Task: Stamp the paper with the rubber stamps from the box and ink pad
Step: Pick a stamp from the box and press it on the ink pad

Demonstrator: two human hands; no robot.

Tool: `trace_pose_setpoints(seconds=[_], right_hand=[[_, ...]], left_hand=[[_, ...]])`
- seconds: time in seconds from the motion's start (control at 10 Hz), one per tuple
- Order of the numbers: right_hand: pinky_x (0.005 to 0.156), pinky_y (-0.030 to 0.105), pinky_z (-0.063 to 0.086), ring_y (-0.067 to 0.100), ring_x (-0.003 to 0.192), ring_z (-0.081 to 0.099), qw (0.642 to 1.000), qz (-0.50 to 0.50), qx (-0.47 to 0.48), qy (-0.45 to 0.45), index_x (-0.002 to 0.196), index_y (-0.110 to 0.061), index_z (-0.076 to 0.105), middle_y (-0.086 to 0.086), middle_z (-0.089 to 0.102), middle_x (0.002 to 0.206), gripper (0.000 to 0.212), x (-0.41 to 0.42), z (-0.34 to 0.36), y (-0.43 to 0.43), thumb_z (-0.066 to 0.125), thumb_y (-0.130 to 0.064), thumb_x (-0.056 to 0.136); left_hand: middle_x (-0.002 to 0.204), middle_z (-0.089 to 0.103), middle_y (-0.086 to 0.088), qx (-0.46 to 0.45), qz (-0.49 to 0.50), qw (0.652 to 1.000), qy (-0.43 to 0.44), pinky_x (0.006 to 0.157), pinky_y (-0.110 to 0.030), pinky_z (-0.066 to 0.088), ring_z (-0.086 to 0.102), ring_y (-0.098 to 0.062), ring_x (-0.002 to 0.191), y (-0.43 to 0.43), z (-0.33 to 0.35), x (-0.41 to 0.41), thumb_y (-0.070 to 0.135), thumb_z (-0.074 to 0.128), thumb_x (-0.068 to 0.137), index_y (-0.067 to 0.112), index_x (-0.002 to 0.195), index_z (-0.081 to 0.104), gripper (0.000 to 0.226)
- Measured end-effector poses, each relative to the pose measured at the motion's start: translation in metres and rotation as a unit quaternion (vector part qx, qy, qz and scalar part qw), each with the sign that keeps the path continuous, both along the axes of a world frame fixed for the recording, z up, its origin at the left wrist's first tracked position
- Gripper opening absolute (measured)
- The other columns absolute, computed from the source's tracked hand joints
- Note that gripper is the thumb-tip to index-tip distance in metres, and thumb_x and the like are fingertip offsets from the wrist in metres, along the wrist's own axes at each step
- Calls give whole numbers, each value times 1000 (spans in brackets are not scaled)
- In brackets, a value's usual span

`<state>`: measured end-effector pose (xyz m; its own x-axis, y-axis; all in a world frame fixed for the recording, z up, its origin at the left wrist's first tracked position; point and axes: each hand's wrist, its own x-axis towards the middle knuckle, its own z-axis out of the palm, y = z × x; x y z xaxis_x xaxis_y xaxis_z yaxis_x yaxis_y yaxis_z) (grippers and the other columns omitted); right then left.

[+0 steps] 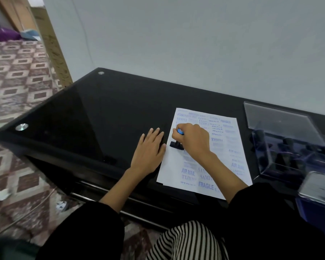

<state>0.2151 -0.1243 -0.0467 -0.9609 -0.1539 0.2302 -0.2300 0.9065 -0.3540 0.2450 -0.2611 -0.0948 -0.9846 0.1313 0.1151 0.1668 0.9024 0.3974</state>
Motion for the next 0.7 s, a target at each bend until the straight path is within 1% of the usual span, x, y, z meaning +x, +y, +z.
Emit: trace_pose_setpoints(seconds=[0.1,0.2,0.3,0.4,0.5,0.7], right_hand=[[49,25,25,15,52,32,1000,-7,12,-12,55,-16,32,2,38,53,38,0,-2,-1,44,-22,91],[45,24,19,12,47,26,1000,-5,19,-20,56,-22,24,-3,32,50,40,0,-4,-3,41,-20,92],[46,24,21,12,47,27,1000,4,11,0,66,-19,32,-3,33,51,30,4,-9,-3,38,-22,95],[45,24,22,11,44,25,999,16,5,29,76,-15,36,-4,34,52,22,12,-14,-4,37,-22,97],[42,23,17,10,42,21,999,13,0,52,76,-14,35,-7,27,48,22,20,-18,-5,38,-21,97],[43,24,17,9,43,18,998,10,11,53,76,-14,35,-8,24,48,20,21,-18,-6,39,-18,96]], left_hand=[[158,13,0,-6,-1,1000,5,119,-32,0,2,-14,147,0,1,1,31,26,102,14,148,19,50],[158,13,0,-15,-1,1000,6,119,-32,1,2,-14,147,0,0,1,31,26,101,14,148,19,50],[158,12,0,-25,0,1000,4,119,-33,1,2,-15,147,1,0,1,31,25,101,14,148,17,50],[158,11,-1,-38,-2,999,4,119,-34,1,1,-15,147,2,0,2,31,24,102,14,149,16,50],[158,11,-2,-46,-2,999,9,119,-35,2,2,-16,147,2,0,2,30,24,102,14,149,16,51],[158,11,-2,-54,-1,998,6,119,-35,2,2,-17,147,3,1,3,30,23,102,13,149,15,51]])
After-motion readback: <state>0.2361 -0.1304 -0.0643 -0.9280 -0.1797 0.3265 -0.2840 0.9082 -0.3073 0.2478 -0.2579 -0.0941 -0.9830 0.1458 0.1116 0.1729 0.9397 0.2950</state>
